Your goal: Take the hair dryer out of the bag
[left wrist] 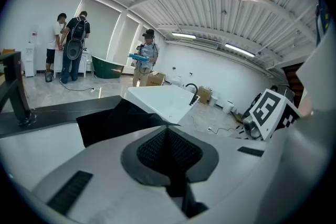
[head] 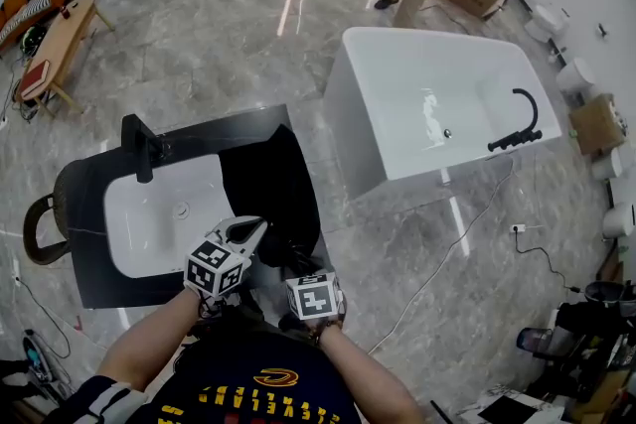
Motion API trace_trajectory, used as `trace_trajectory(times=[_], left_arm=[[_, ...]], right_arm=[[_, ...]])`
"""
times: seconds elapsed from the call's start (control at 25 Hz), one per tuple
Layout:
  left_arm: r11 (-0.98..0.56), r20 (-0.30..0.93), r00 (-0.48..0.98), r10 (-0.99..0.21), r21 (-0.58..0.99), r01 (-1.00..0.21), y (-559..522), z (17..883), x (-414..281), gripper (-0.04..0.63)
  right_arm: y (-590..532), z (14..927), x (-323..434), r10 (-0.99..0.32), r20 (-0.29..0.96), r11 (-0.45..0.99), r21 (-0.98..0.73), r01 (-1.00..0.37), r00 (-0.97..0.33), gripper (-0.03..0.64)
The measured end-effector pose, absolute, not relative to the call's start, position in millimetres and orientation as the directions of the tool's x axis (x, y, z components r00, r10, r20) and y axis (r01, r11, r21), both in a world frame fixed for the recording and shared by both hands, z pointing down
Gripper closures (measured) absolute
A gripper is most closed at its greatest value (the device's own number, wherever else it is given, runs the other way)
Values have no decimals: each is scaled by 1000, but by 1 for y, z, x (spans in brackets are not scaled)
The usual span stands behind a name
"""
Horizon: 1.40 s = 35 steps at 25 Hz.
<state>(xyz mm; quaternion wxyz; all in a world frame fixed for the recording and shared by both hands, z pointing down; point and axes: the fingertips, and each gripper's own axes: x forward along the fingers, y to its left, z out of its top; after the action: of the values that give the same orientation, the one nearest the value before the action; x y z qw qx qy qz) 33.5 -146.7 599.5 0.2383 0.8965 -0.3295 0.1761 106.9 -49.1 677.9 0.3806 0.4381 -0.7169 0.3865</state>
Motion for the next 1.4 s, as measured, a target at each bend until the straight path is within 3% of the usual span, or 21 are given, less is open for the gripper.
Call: trace_trajectory(times=[0.72,1.4], left_arm=[[-669,532,697,-481,291,-684,-134,627,32,584],[-736,631,709,-316,308,-603,-87,668,58,572]], right_arm=[[32,650,137,-345,833,275,-350,-895,-432,419],[36,585,166,-488,726,199,-448,-871,-485,419]])
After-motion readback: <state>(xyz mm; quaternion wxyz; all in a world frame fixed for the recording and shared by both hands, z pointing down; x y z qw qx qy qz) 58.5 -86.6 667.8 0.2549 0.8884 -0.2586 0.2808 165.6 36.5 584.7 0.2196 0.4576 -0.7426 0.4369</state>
